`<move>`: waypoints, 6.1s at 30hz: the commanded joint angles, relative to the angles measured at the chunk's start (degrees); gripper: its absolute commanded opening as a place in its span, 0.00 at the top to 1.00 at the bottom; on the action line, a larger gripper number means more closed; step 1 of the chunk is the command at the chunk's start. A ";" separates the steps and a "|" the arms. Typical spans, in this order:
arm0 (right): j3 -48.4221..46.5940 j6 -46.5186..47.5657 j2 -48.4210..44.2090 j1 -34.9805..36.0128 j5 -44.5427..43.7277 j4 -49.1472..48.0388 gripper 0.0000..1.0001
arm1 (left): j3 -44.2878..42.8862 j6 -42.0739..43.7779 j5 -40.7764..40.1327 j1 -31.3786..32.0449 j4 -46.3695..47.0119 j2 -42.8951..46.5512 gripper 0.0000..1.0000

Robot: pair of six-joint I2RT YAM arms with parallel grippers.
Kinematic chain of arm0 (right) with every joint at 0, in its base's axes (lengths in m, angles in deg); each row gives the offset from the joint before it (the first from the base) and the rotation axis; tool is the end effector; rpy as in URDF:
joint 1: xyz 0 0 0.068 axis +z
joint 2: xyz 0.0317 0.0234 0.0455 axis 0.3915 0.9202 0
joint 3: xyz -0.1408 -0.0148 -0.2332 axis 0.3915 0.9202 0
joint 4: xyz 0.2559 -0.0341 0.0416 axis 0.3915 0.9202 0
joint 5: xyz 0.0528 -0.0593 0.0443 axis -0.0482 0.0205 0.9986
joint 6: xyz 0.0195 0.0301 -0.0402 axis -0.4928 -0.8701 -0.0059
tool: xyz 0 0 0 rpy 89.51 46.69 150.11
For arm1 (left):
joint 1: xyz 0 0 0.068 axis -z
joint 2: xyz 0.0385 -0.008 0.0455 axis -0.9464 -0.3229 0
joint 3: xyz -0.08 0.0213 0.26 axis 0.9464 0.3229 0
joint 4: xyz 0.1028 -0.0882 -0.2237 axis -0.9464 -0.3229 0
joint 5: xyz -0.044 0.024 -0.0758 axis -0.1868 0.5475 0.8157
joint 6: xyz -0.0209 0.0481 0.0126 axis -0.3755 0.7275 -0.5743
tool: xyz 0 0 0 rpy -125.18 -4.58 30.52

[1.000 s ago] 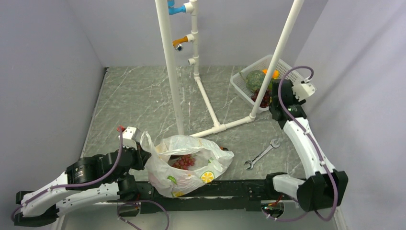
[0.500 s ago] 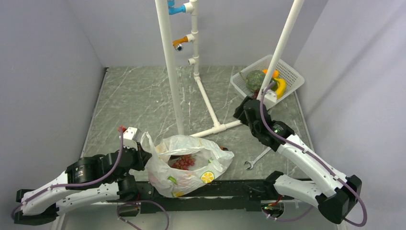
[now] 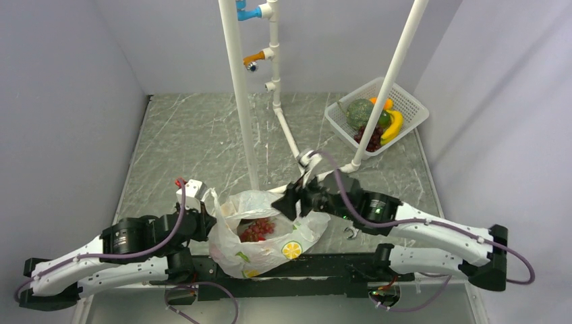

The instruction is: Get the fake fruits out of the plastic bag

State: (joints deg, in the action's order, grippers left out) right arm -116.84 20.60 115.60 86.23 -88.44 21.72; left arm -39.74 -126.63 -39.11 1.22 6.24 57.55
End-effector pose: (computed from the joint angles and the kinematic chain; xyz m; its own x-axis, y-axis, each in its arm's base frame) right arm 0.0999 0.1909 0.3400 -0.4915 -0.0149 -0.8707 -0.7091 0.5872 0.3902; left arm 0.0366 -0.0528 0.2898 -0.6375 -0.0412 -0.7694 0.3204 0.8939 -0.3134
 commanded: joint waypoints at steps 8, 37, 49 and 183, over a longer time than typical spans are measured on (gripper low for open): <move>1.51 8.24 15.19 17.07 -5.38 -7.60 0.50 | -1.38 -3.46 -3.76 2.50 -2.62 -1.25 1.00; 4.02 12.06 27.75 19.13 -0.56 -15.06 0.01 | -1.69 -4.35 -4.47 3.27 -3.51 -2.55 1.00; -0.63 15.03 28.48 19.60 1.68 -11.46 0.01 | -1.67 -4.54 -4.72 3.47 -3.61 -2.38 1.00; -20.53 -9.16 39.58 -72.87 20.21 -7.99 0.74 | 0.12 8.15 10.34 -1.19 6.13 -4.29 1.00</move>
State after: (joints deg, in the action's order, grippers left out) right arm -132.34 7.40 149.50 16.00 -85.97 17.74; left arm -39.57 -117.26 -27.02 -0.45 12.42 53.24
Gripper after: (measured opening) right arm 0.820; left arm 0.010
